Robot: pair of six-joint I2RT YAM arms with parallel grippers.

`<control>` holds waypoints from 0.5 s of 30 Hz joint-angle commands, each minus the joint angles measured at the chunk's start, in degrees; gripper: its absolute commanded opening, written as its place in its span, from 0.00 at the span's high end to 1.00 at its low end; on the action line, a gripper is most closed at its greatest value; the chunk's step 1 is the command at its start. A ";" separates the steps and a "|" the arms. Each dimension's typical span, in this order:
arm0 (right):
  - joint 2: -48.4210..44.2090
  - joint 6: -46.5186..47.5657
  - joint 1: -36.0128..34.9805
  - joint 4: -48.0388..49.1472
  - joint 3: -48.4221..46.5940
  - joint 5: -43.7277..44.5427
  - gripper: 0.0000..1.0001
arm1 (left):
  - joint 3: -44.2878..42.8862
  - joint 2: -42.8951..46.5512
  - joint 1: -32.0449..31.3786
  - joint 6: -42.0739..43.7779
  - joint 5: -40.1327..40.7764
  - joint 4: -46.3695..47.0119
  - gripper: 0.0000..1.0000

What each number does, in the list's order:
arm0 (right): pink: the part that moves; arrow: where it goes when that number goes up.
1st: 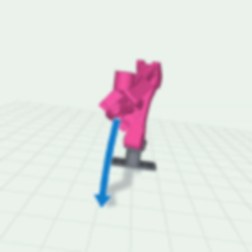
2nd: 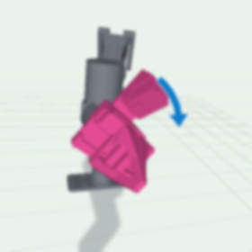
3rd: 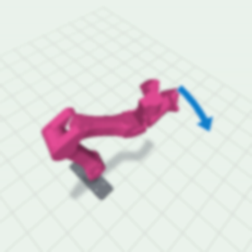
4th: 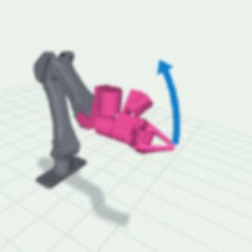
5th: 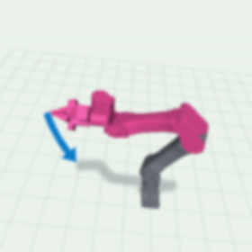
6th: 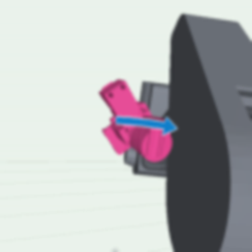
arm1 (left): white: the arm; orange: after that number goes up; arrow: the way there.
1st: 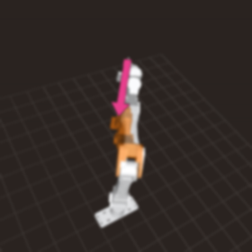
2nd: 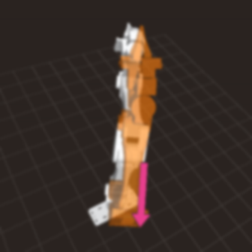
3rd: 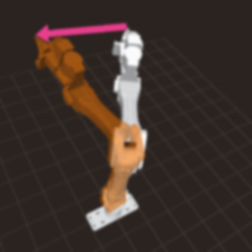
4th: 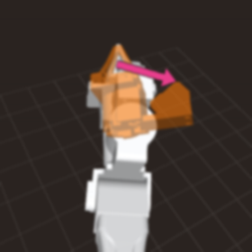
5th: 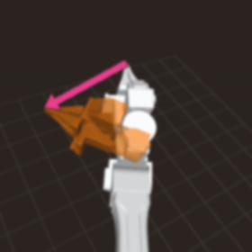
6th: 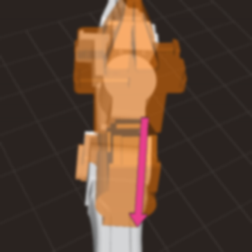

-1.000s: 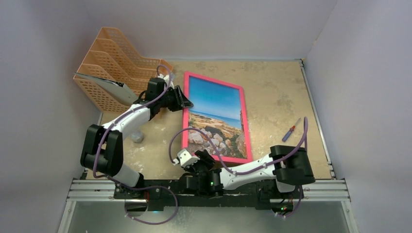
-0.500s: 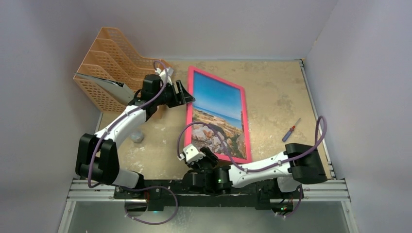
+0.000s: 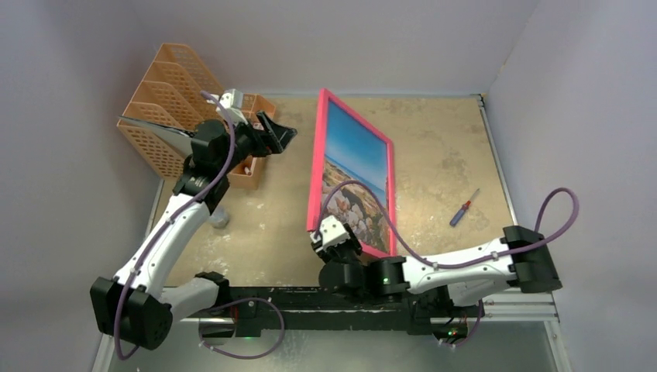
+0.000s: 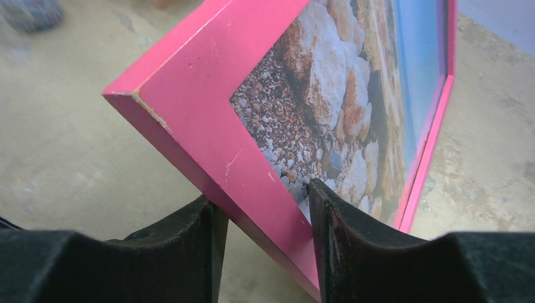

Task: Take the photo out of the frame
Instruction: Turn over the photo frame at the center of the board.

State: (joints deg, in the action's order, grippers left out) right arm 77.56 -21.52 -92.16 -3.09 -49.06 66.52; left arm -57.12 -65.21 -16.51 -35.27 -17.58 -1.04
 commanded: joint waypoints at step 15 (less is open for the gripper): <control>-29.33 -1.33 2.43 37.07 15.72 -11.46 0.88 | 4.54 4.47 0.39 2.65 12.18 -2.65 0.11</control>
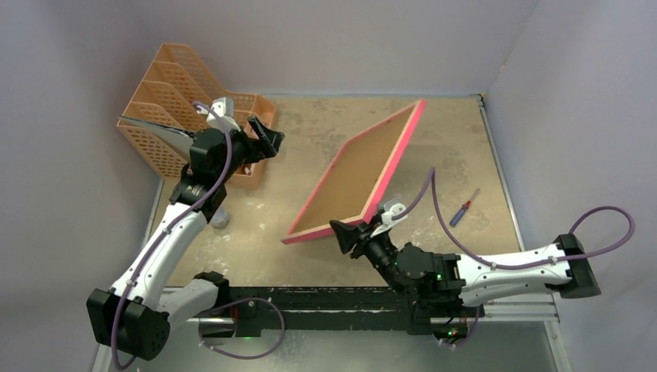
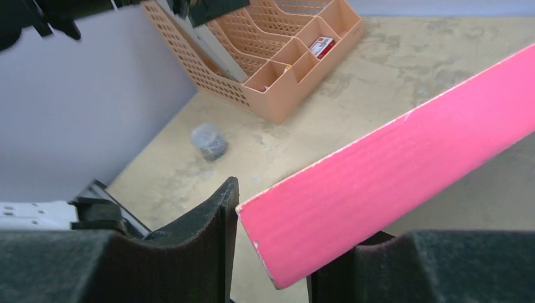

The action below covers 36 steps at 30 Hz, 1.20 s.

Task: Take the photo out of the frame
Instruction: Turn over the photo frame at the center of the board.

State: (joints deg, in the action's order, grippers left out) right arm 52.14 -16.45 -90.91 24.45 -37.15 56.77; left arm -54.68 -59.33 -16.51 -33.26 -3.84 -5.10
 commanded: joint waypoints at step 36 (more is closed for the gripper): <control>-4.24 -65.91 3.63 -18.03 18.53 -1.40 0.83 | 23.91 -21.00 -5.54 -3.14 -10.03 18.77 0.14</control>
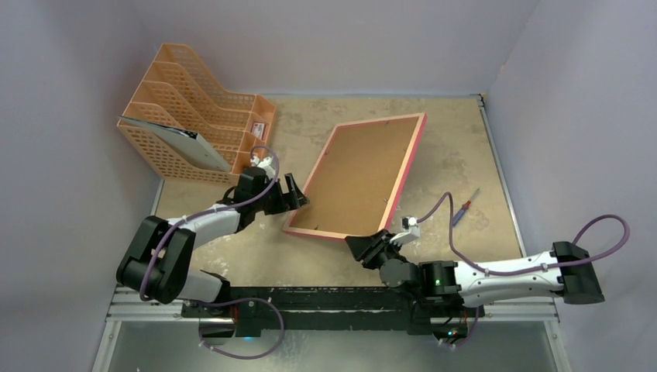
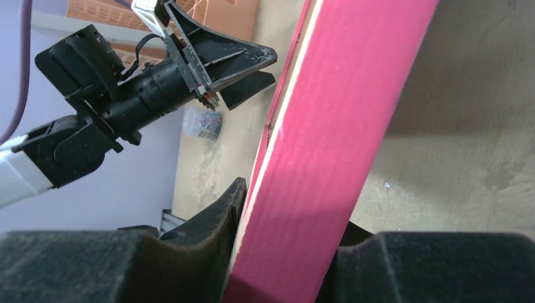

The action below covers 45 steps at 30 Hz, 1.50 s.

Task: Take the photo out of the frame
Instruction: Turn over the photo frame at the center of the board.

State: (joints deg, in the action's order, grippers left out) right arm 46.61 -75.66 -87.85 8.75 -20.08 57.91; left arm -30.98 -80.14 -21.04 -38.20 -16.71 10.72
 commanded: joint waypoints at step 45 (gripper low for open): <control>20.65 -28.35 11.21 16.93 15.01 -16.40 0.59 | -0.75 -3.44 -1.02 4.47 7.58 -1.97 0.20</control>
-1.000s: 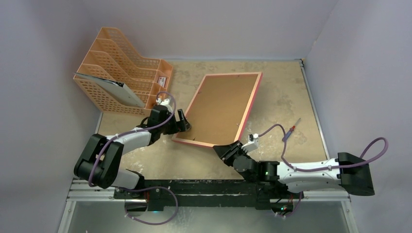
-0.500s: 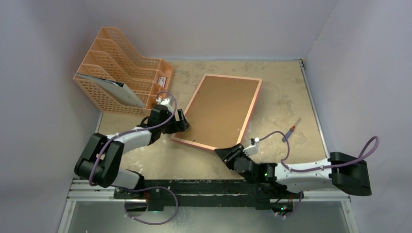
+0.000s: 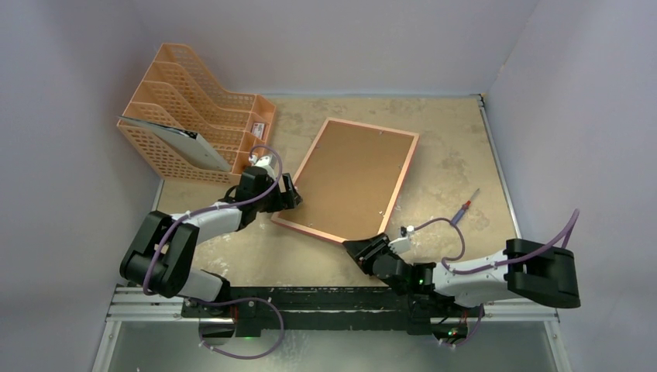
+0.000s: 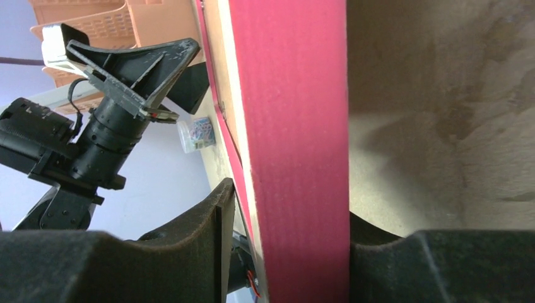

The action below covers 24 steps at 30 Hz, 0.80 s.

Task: Take the photo out of the frame
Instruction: Turn over the photo frame at the center of the board.

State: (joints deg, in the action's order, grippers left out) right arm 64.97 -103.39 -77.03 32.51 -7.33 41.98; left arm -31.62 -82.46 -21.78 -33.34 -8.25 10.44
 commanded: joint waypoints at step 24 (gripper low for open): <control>2.53 -4.25 0.48 -15.58 -1.22 -1.99 0.32 | -0.95 -0.12 -0.28 -0.37 0.25 -3.48 0.22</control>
State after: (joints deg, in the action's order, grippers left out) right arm 67.13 -109.32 -76.75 28.62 -6.61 39.55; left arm -31.66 -82.46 -21.80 -33.58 -7.79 10.17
